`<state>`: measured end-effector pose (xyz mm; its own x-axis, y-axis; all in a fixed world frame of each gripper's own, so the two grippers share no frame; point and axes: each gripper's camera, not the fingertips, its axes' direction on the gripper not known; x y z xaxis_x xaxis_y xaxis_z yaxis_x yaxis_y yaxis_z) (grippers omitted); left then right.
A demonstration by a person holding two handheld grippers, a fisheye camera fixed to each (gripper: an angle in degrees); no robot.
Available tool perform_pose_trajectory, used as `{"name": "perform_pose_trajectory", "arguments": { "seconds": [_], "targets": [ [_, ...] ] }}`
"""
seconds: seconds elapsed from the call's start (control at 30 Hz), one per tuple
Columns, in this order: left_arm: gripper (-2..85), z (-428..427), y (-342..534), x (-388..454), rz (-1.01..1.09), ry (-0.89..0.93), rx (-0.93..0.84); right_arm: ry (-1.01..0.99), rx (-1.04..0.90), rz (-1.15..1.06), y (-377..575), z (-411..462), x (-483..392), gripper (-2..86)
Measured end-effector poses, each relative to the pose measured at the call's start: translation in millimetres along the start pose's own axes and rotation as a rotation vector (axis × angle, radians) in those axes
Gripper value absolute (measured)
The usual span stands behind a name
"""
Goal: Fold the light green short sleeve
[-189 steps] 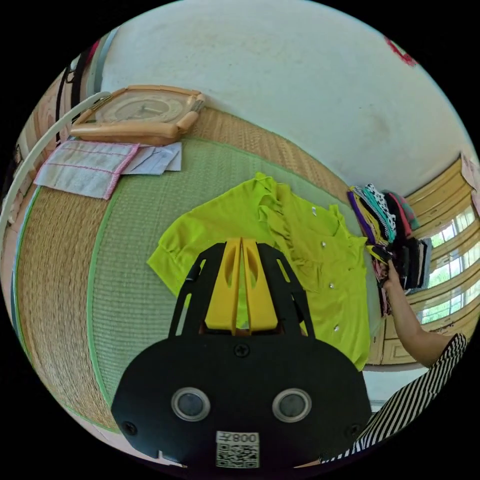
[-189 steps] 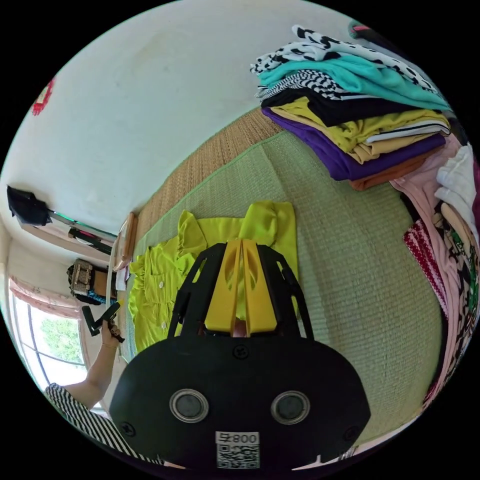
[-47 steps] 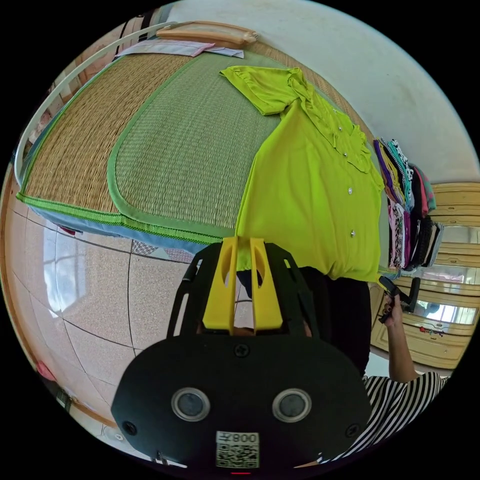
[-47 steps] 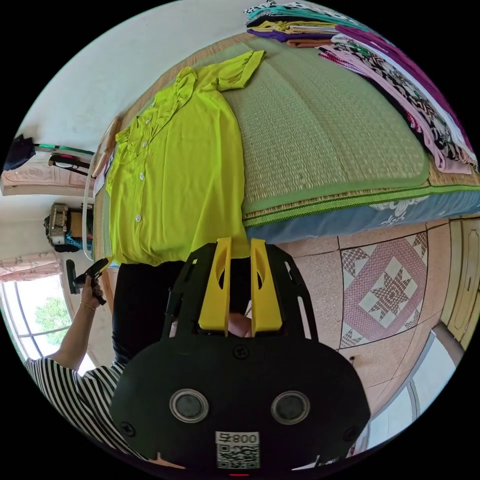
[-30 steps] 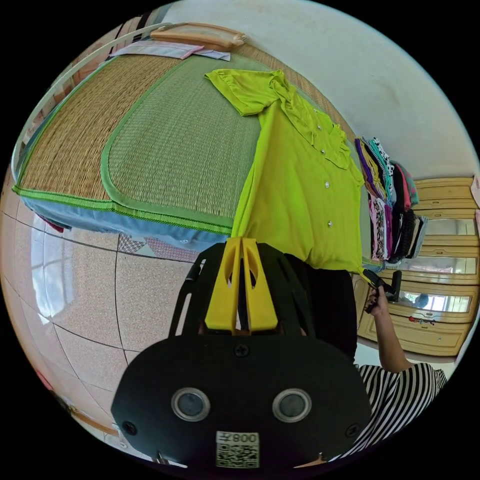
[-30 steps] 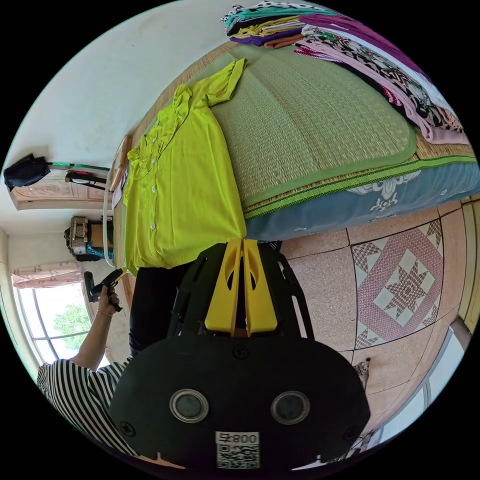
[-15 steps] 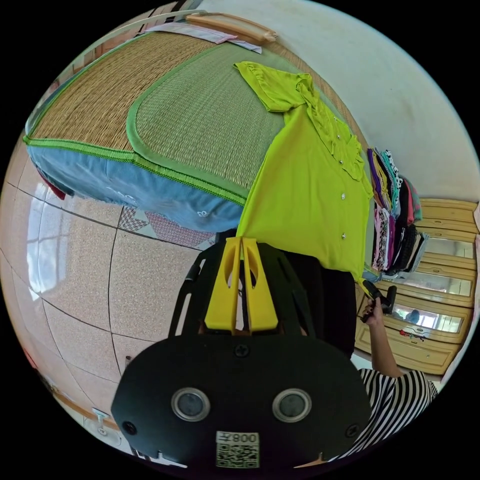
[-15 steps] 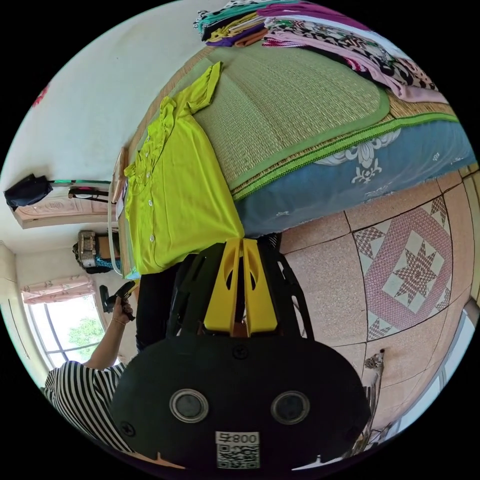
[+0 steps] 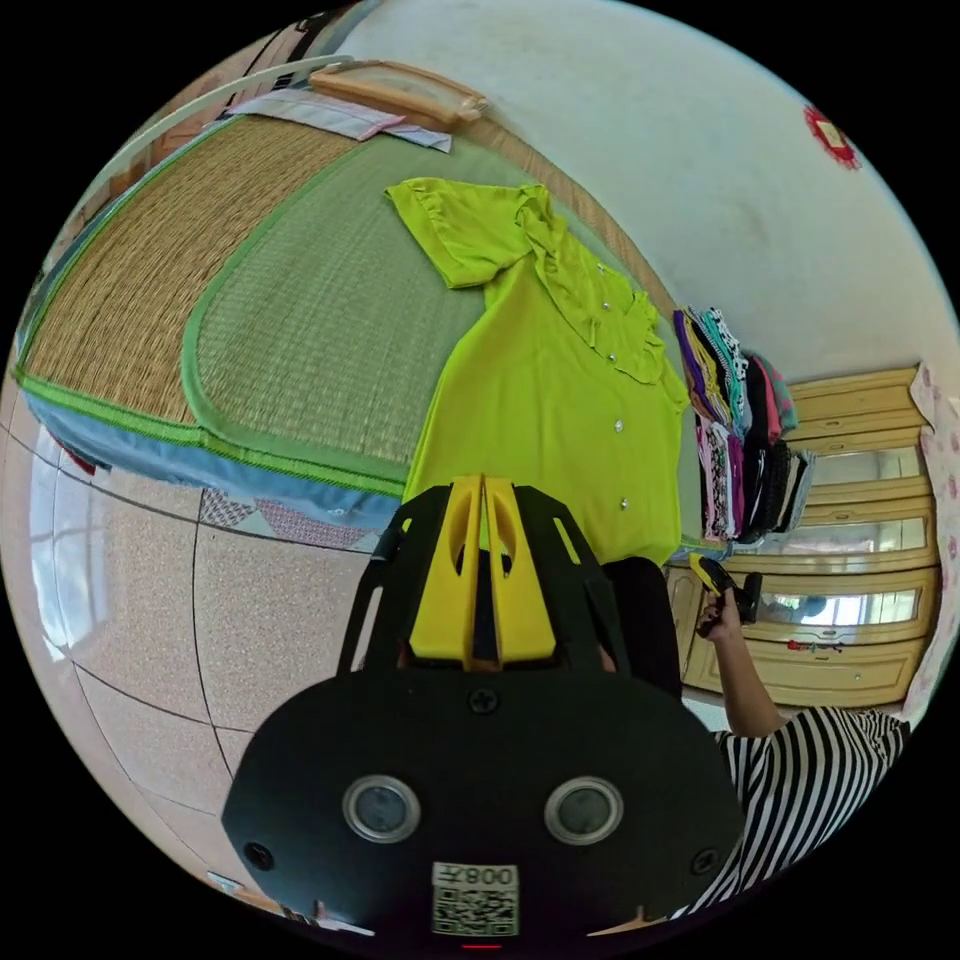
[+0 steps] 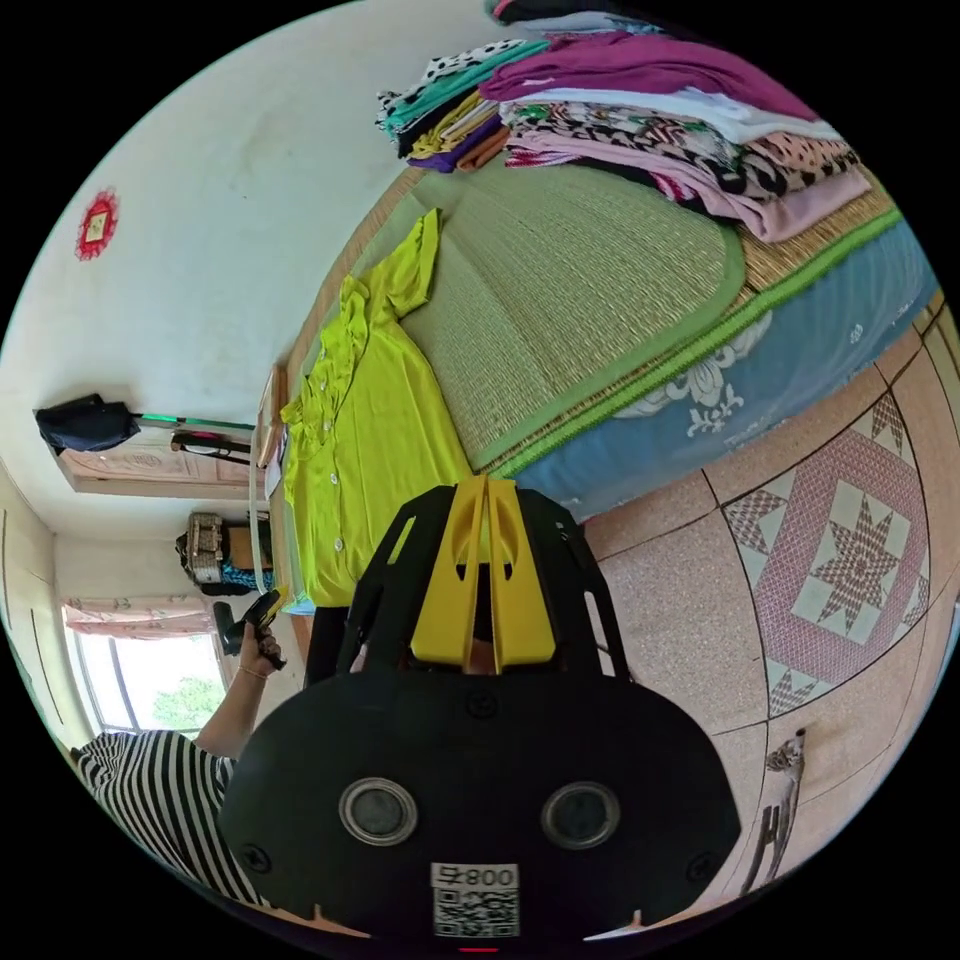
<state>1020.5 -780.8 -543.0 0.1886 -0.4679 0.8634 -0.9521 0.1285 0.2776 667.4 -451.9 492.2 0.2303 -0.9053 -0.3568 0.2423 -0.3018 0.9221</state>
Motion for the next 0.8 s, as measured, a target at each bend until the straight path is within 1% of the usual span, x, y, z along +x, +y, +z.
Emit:
{"name": "perform_pose_trajectory", "arguments": {
  "seconds": [0.17,0.3,0.47,0.63,0.8],
  "targets": [
    [0.3,27,-51,85,0.174,0.036,-0.071,0.0,0.014,-0.088,-30,18,-39,0.5],
    [0.3,49,-82,141,0.268,0.048,-0.125,0.024,0.018,-0.168,-62,39,-74,2.1],
    [0.3,81,-122,221,0.4,-0.01,-0.199,0.09,0.037,-0.23,-100,65,-111,5.2],
    [0.2,106,-149,277,0.478,-0.08,-0.274,0.139,0.08,-0.248,-136,90,-137,6.1],
    [0.2,109,-172,325,0.505,-0.063,-0.278,0.197,0.138,-0.252,-164,115,-157,6.5]
  ]
}}
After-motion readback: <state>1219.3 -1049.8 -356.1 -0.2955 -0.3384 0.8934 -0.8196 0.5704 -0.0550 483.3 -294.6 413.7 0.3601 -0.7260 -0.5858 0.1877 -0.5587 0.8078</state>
